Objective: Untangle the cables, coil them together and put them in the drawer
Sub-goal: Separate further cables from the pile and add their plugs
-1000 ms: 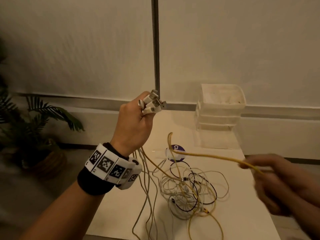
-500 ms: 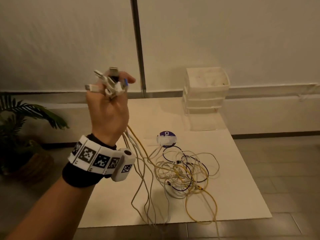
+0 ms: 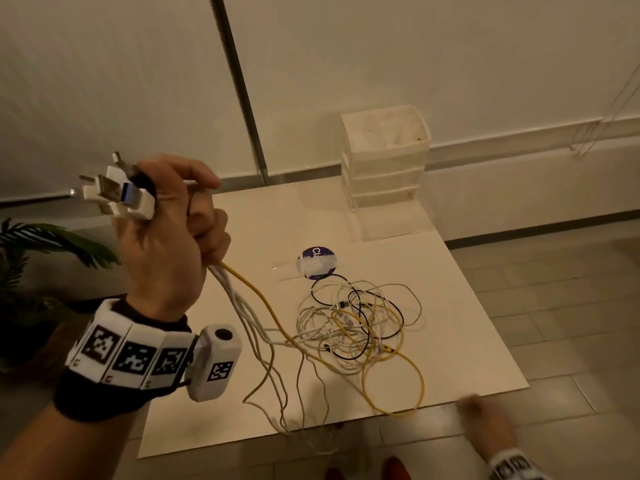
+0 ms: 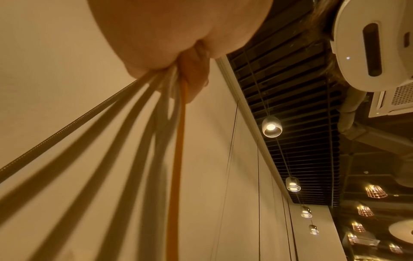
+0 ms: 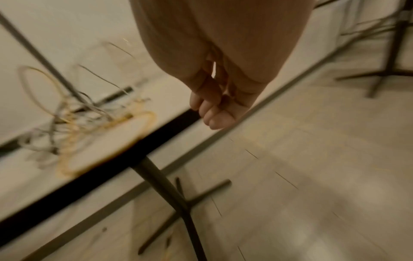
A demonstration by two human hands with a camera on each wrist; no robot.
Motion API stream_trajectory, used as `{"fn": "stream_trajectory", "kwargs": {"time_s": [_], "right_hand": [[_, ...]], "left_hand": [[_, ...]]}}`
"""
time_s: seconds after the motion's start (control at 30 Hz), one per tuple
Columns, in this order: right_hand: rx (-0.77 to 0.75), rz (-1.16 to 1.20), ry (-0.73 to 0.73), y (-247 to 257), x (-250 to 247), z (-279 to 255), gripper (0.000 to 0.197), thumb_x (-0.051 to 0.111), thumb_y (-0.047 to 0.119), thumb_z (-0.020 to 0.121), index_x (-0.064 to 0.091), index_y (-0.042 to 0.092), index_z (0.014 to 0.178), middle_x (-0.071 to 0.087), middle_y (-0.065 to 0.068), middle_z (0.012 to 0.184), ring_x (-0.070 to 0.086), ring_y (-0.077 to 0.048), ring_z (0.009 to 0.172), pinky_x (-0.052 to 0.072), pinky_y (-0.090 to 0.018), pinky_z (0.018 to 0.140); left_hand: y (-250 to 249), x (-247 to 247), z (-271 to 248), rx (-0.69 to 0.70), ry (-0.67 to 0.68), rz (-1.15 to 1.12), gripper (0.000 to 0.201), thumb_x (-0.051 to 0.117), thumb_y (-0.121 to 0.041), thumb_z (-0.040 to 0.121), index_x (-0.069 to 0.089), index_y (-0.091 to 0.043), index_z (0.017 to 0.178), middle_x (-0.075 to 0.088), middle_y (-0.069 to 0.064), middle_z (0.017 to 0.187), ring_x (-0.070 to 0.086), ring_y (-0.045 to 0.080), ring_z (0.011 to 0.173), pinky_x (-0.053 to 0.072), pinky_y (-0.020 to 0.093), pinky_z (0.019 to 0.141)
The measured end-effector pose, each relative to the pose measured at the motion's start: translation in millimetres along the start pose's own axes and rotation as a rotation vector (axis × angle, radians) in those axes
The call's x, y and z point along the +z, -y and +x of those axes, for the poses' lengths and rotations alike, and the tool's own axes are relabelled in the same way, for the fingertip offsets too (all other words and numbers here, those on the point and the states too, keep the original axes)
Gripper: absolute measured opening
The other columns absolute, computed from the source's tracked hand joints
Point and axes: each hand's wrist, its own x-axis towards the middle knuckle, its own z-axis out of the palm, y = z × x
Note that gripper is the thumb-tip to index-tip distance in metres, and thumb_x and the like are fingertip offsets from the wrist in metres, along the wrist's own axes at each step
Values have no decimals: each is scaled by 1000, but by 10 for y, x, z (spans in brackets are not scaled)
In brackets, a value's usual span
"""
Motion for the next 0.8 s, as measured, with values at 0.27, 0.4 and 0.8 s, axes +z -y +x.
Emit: {"fn": "stream_trajectory", "kwargs": {"time_s": [0.27,0.4,0.8], "right_hand": [[-239,-468,177,1280,266,312,37,52,24,94,42,14,128,43,-7,129,51,-27,119,45,-37,93],[-162,-542,216,1260,339,349,29,45,10,93,42,9,121,49,-11,128,54,-27,116,46,-33,92],[-248,228,116,3004,-1055,957,13,48,9,94,56,2,103,72,-13,88,66,-25,66,53,-32,54]], "left_hand": [[28,122,-56,-16,-6,34,44,40,-57,89,53,-15,84,38,-10,51,28,4,37,26,12,39],[22,150,-74,-17,28,71,48,41,-59,88,52,-12,87,32,-2,54,29,4,39,28,13,39],[125,293,21,-30,22,80,52,49,-63,87,56,-12,88,32,-3,52,27,5,37,26,15,37]]}}
